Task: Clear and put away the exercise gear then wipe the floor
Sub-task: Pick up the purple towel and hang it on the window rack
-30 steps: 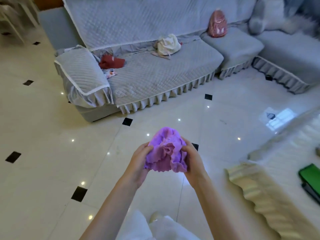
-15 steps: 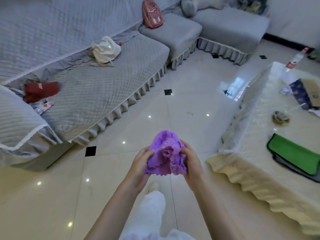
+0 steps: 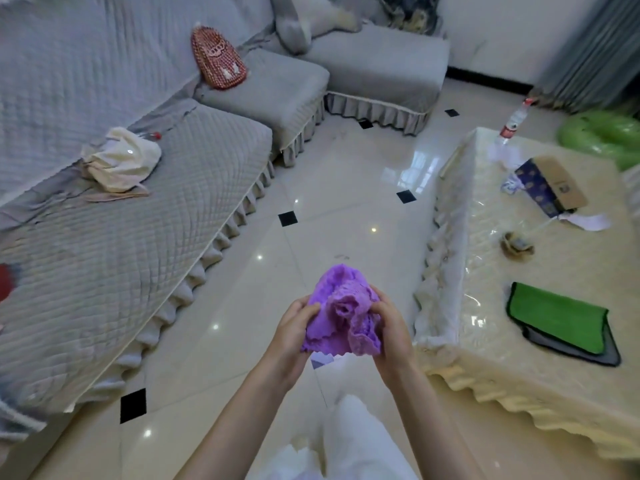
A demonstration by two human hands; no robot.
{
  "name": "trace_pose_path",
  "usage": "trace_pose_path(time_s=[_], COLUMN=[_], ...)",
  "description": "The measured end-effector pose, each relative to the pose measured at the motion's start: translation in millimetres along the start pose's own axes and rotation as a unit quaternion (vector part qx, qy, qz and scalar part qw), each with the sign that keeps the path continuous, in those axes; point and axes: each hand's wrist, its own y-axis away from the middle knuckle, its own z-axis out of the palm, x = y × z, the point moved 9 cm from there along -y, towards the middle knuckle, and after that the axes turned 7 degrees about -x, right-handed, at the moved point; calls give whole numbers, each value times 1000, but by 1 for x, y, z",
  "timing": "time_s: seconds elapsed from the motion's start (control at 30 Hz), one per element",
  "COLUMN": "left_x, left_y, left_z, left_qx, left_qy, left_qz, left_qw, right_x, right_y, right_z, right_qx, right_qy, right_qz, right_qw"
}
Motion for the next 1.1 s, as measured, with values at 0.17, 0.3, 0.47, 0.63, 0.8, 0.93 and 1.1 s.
trace_pose_path(time_s=[0.17, 0.3, 0.47, 0.63, 0.8, 0.93, 1.1], left_x=[21, 48, 79, 111, 138, 162, 211], left_y=[-72, -142, -223, -291, -360, -426, -520], left_z=[32, 68, 122, 164, 199, 224, 261], left_qx=[-3, 3, -13, -25, -44, -58, -78], left_qy=[-5, -6, -22, -30, -33, -53, -73], left_qz=[-16, -16, -27, -28, -36, -45, -45], left_qw=[1000, 1000, 999, 999, 998, 996, 993], right_x=[-33, -77, -135, -184, -225, -258, -311], right_y=[-71, -140, -208, -270, -332, -392, -488], right_z=[-15, -31, -56, -77, -97, -103, -104], right_qx=[12, 20, 32, 49, 66, 72, 74], right_qy=[-2, 1, 6, 0, -26, -30, -46], right_qz=[7, 4, -12, -19, -24, -37, -65], right_qw=[1000, 1000, 999, 999, 997, 996, 994])
